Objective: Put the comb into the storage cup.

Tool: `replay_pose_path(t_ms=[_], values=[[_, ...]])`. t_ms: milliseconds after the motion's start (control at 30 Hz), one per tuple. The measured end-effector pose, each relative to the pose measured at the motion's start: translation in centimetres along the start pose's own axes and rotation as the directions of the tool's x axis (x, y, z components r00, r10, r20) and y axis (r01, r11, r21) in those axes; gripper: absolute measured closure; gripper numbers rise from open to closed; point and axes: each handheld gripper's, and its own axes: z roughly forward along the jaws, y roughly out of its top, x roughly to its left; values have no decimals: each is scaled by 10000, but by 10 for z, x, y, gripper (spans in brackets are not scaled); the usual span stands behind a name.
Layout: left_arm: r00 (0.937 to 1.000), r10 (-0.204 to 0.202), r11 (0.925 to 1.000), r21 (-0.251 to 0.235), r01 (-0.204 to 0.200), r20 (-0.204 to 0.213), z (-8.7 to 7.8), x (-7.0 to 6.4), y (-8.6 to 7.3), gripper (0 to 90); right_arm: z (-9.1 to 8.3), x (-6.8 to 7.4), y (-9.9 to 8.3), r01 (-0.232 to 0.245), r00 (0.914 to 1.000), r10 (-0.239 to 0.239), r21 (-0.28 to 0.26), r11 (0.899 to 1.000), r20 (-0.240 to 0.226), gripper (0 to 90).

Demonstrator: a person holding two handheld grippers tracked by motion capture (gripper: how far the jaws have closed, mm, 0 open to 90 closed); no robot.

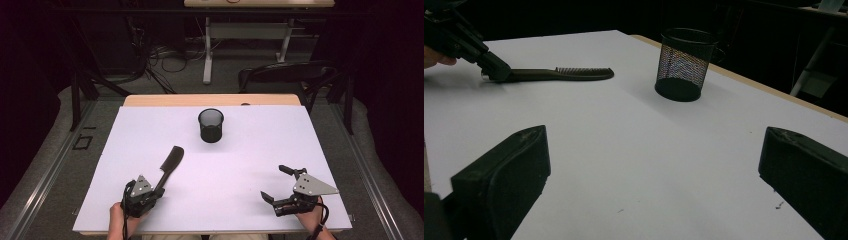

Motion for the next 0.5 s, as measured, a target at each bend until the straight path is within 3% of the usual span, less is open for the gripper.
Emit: replay_pose_path(t_ms=[500], values=[[9993,23,9996,295,-12,-379,0,2,0,900,0,0,0,43,10000,-43,9,10000,30,0]])
